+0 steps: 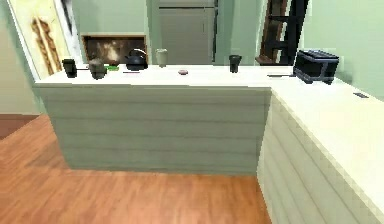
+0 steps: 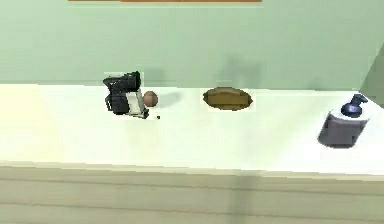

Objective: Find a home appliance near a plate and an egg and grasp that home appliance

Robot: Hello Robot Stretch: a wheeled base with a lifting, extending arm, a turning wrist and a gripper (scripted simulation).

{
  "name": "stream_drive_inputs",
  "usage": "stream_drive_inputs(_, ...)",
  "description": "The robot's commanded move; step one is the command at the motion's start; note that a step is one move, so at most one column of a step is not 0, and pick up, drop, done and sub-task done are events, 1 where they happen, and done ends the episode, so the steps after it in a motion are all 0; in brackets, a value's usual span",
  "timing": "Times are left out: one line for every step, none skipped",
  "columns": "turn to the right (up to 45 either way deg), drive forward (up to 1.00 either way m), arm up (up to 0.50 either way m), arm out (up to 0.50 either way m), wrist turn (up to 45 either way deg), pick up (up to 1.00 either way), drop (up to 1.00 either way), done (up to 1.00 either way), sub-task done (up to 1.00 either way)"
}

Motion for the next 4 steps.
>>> stream_drive_inputs(0.0, 0.15, 0.0, 0.0, 0.0, 0.0, 0.0, 0.0, 0.0)
stream_drive_inputs(0.0, 0.0, 0.5, 0.0, 0.0, 0.0, 0.0, 0.0, 0.0)
stream_drive_inputs(0.0, 0.0, 0.38, 0.0, 0.0, 0.0, 0.0, 0.0, 0.0)
stream_drive_inputs(0.0, 0.0, 0.0, 0.44, 0.0, 0.0, 0.0, 0.0, 0.0)
